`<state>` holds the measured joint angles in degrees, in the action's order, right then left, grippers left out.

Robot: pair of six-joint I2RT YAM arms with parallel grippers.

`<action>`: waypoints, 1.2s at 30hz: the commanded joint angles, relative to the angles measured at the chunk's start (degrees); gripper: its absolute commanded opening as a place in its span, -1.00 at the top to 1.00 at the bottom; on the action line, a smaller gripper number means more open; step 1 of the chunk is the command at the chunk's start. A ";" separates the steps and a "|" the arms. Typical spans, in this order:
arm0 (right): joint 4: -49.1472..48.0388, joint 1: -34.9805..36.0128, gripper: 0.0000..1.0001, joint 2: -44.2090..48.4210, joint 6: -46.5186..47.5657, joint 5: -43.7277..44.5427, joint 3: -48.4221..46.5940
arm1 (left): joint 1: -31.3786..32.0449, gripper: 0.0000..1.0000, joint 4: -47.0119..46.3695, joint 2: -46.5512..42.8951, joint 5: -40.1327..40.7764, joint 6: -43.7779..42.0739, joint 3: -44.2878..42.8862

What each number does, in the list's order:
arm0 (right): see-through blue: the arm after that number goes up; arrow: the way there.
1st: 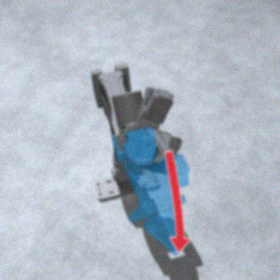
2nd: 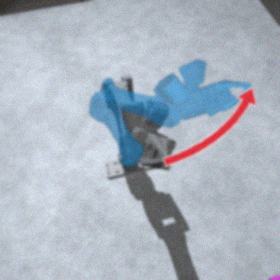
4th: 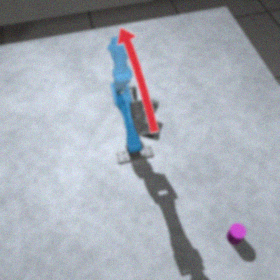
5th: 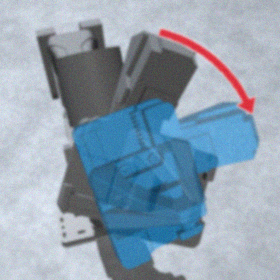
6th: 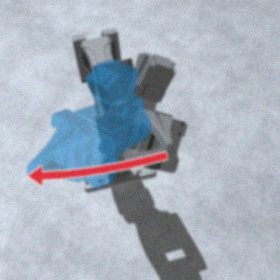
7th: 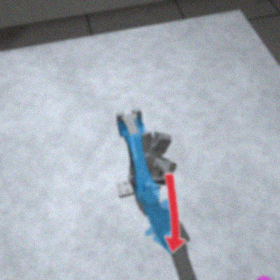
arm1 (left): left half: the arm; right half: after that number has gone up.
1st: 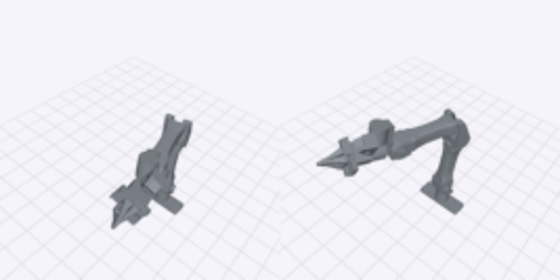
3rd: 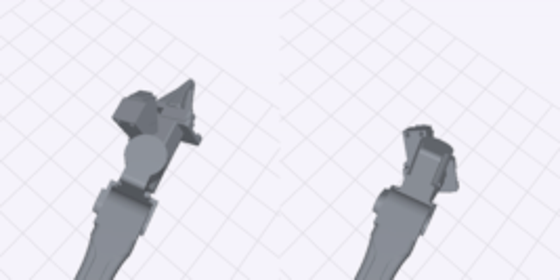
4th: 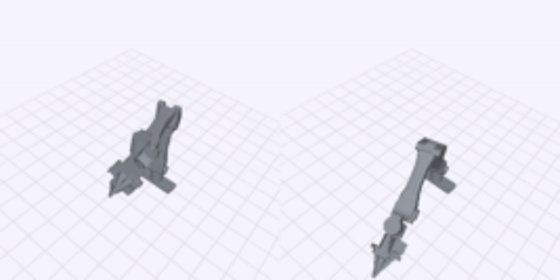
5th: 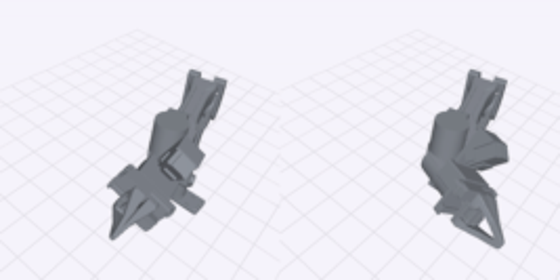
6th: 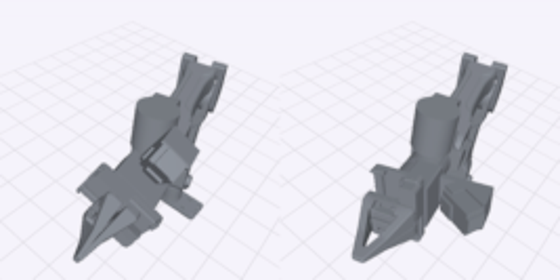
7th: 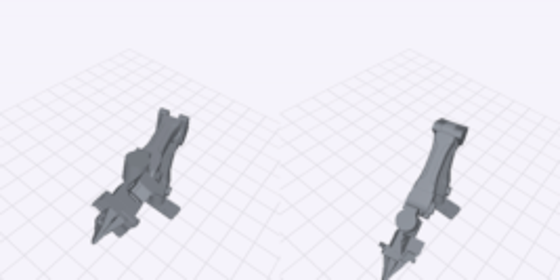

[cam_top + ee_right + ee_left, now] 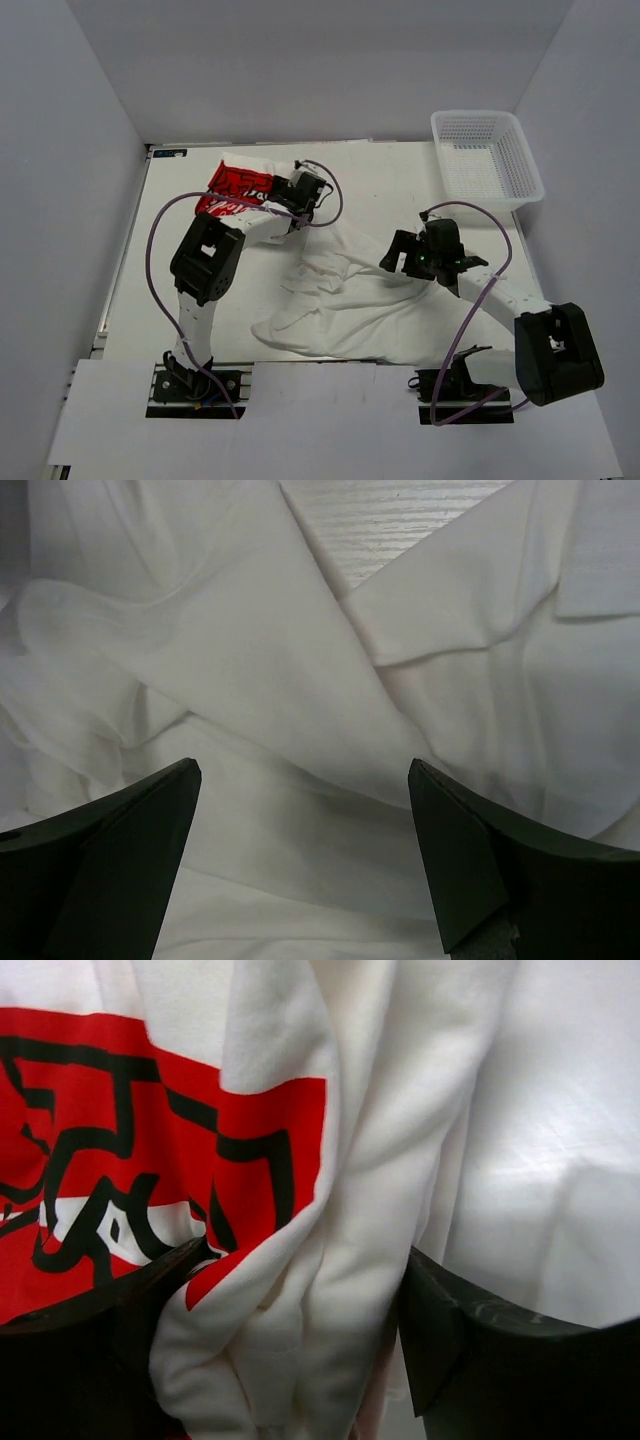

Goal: Fold and stack the t-shirts
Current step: Flatten out the tshirt

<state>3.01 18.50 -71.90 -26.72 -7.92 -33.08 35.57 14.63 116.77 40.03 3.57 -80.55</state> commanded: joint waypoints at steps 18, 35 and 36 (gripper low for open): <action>-7.48 0.57 -0.81 -12.04 1.14 -3.33 -7.00 | -25.89 -0.47 -22.02 21.73 -9.09 -26.33 -14.52; -4.59 2.59 -0.81 -6.33 4.13 0.35 -8.14 | -25.65 -0.99 -4.20 13.77 -3.64 -17.84 -33.00; -3.63 2.50 -0.81 -5.28 3.96 1.23 -7.97 | -24.86 -0.99 2.26 11.57 -7.91 -14.94 -33.00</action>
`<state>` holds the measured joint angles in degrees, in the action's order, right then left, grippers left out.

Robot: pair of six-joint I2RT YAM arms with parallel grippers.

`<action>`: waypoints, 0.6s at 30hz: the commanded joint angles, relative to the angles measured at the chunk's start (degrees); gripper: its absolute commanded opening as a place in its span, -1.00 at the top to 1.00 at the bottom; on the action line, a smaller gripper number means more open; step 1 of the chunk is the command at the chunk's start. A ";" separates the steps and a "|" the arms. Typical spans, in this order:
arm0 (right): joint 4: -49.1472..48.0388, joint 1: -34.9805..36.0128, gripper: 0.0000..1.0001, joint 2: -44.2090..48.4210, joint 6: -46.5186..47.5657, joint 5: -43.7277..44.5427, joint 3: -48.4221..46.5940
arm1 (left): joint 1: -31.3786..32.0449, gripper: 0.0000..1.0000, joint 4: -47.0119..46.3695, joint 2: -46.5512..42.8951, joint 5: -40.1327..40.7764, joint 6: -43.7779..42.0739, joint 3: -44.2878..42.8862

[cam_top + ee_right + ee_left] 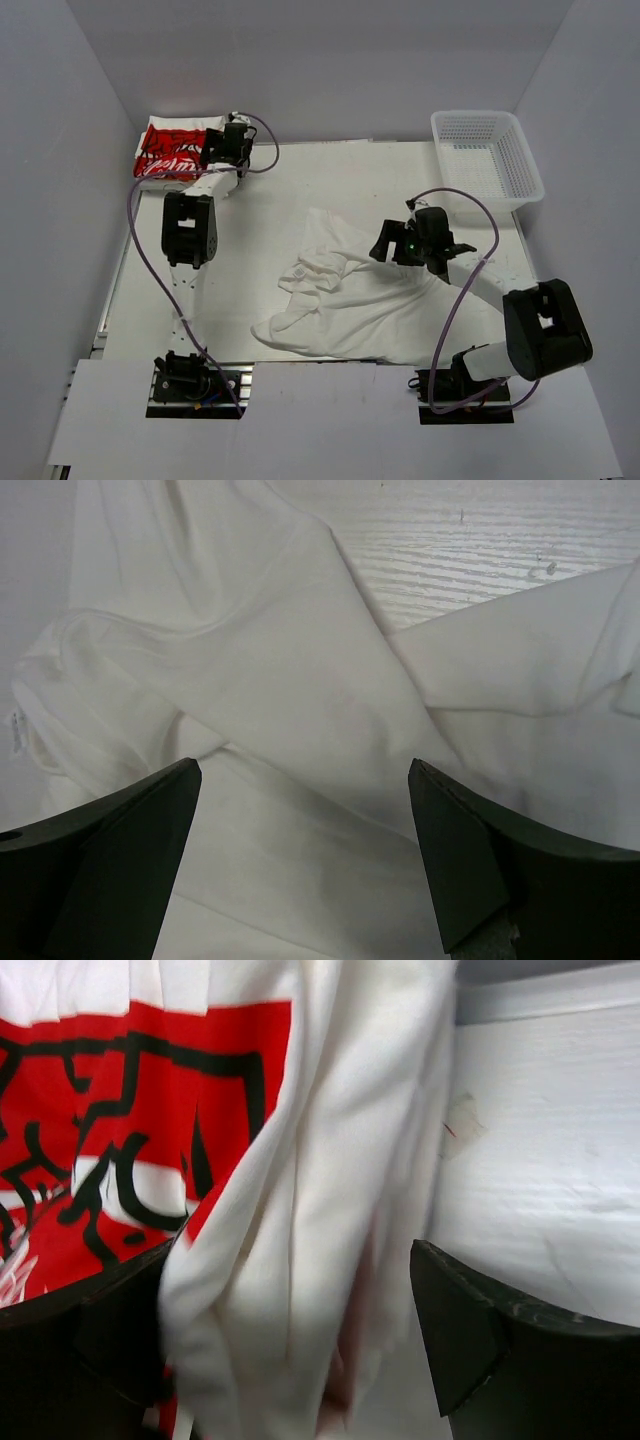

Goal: Fold and stack the t-shirts
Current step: Flatten out the tshirt

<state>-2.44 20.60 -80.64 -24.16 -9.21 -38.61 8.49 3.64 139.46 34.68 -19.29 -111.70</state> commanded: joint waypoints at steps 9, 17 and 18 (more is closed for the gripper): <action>11.39 0.23 -0.81 13.84 -6.86 13.33 3.97 | 10.82 -0.99 20.20 -35.72 -30.09 31.75 28.79; 17.64 -0.12 -0.81 22.02 -8.88 22.30 6.35 | 25.86 -0.99 17.89 -39.00 -35.04 38.98 45.42; 18.51 -0.21 -0.81 22.45 -9.15 23.18 6.44 | 26.66 -0.99 17.89 -39.52 -34.42 40.11 46.04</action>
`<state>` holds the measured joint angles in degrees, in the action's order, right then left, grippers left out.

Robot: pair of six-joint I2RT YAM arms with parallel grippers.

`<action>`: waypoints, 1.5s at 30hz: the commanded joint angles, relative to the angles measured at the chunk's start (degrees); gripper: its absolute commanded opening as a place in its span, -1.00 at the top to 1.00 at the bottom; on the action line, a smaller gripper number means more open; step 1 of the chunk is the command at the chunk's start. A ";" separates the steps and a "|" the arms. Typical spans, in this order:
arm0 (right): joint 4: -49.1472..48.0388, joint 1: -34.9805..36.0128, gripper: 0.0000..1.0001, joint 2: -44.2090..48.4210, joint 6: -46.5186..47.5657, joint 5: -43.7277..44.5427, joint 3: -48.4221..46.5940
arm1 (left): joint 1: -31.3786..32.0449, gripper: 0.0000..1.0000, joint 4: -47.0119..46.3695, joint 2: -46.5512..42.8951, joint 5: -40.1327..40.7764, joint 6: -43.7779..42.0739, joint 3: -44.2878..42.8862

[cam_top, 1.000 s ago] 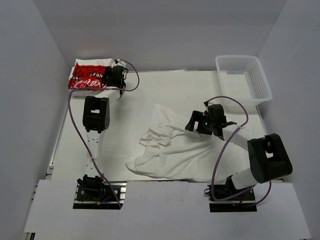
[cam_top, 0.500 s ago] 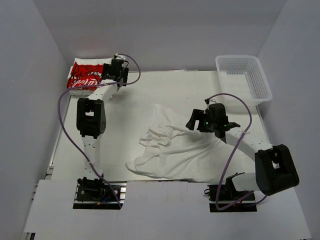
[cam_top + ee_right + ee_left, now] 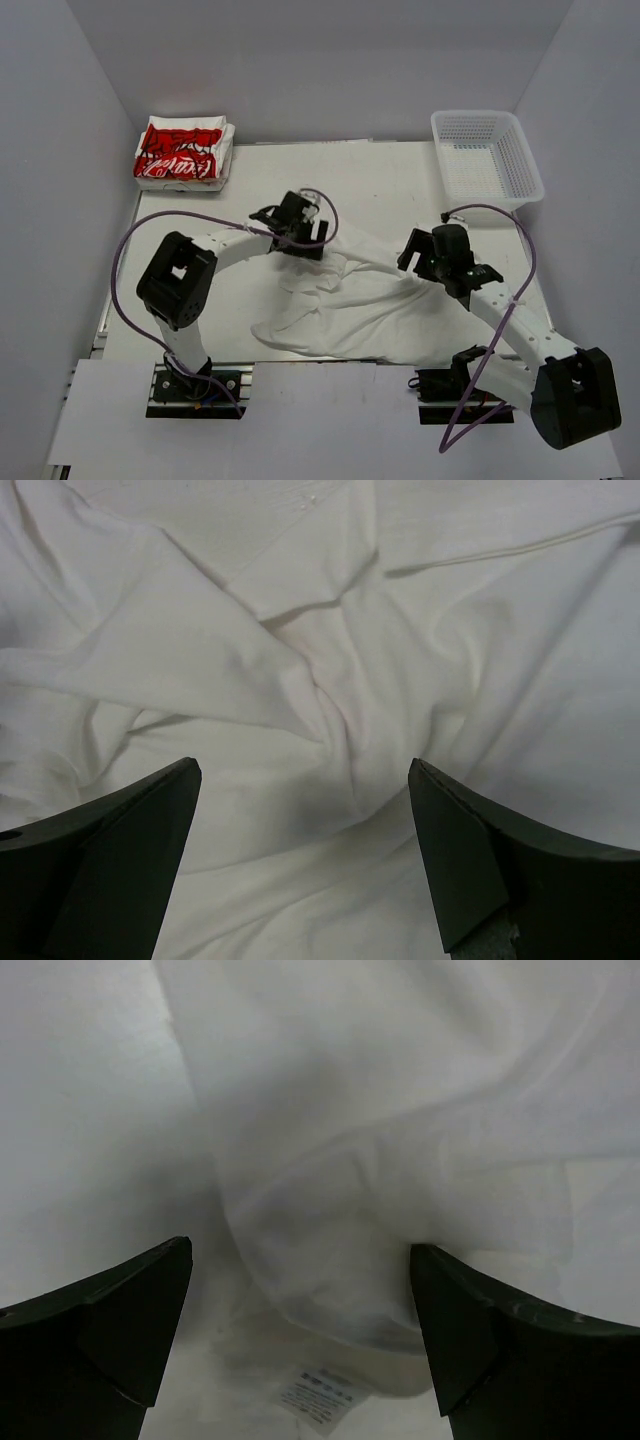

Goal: Fold and stack the t-shirts
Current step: Flatten out the tshirt

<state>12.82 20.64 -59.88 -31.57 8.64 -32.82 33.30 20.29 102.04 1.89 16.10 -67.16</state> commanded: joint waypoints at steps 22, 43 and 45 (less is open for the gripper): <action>0.73 0.10 -0.81 2.49 7.84 -1.08 2.06 | -5.51 1.00 8.10 0.79 40.12 14.05 -8.25; -5.61 9.49 -0.81 -13.32 12.49 -6.98 -2.33 | -11.24 -1.00 17.13 -8.30 39.95 21.12 -6.11; -5.96 13.08 -0.81 -14.39 13.55 -7.06 -3.12 | -11.24 -1.00 18.64 -13.77 37.50 24.93 0.50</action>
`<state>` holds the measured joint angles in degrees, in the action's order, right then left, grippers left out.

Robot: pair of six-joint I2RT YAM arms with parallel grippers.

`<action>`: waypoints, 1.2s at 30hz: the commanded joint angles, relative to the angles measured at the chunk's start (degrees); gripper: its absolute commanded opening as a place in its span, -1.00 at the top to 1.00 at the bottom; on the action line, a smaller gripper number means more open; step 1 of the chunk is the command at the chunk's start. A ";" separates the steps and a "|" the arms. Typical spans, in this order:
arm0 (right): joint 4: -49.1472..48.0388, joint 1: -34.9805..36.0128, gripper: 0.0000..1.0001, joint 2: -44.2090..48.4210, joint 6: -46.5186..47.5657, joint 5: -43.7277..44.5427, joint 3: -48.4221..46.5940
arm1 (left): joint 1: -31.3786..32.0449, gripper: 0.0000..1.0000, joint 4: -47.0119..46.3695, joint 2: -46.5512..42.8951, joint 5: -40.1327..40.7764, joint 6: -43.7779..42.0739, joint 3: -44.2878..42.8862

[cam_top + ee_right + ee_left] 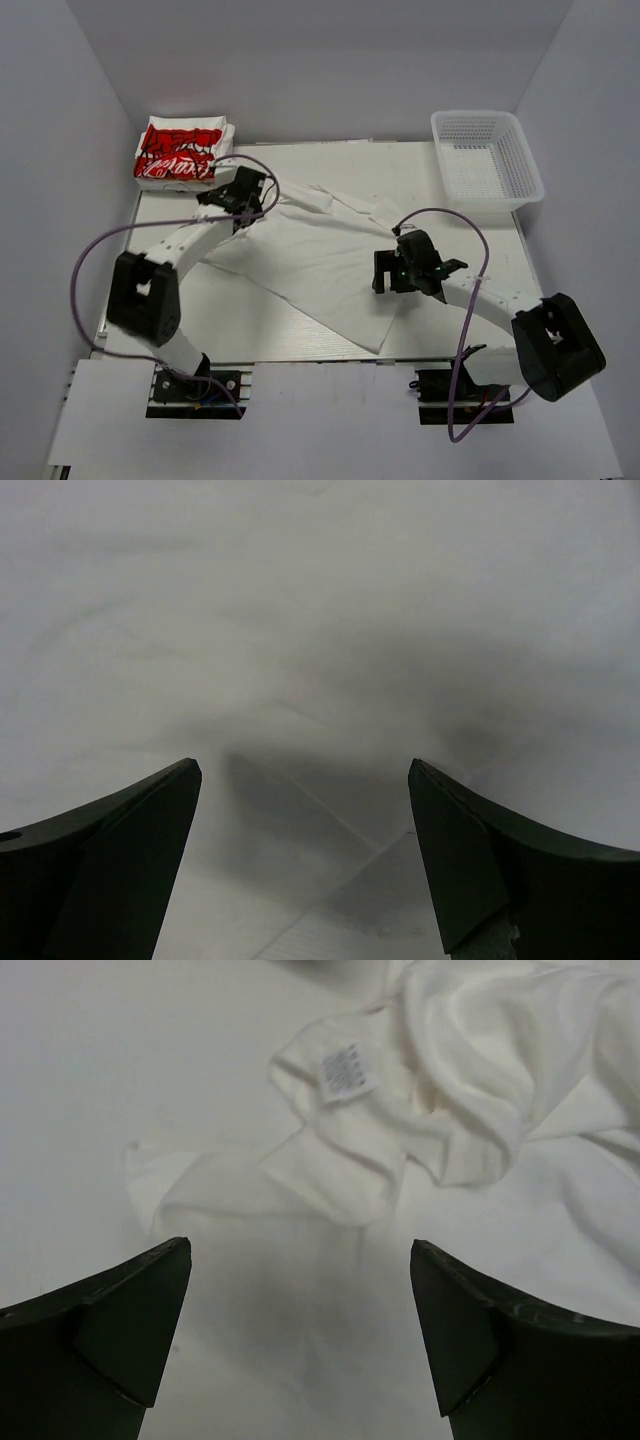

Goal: Fold and stack the t-shirts
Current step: Flatten out the tshirt

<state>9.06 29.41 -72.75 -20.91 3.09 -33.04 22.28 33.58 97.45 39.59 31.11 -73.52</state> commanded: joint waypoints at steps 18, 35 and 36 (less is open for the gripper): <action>9.31 14.01 -0.81 -17.51 -10.55 22.75 -10.03 | -1.98 -1.00 5.43 -31.27 -3.65 28.12 33.08; 9.40 1.18 -0.81 -7.95 2.97 8.43 -12.58 | -0.75 -1.00 -5.18 -19.68 -12.07 26.81 36.43; 8.79 1.26 -0.81 -7.15 3.24 7.99 -11.62 | -0.75 -1.00 -6.15 -18.53 -12.78 26.28 35.82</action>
<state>18.11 30.24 -84.05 -21.82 14.68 -43.75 21.10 32.23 76.95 29.98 57.80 -36.47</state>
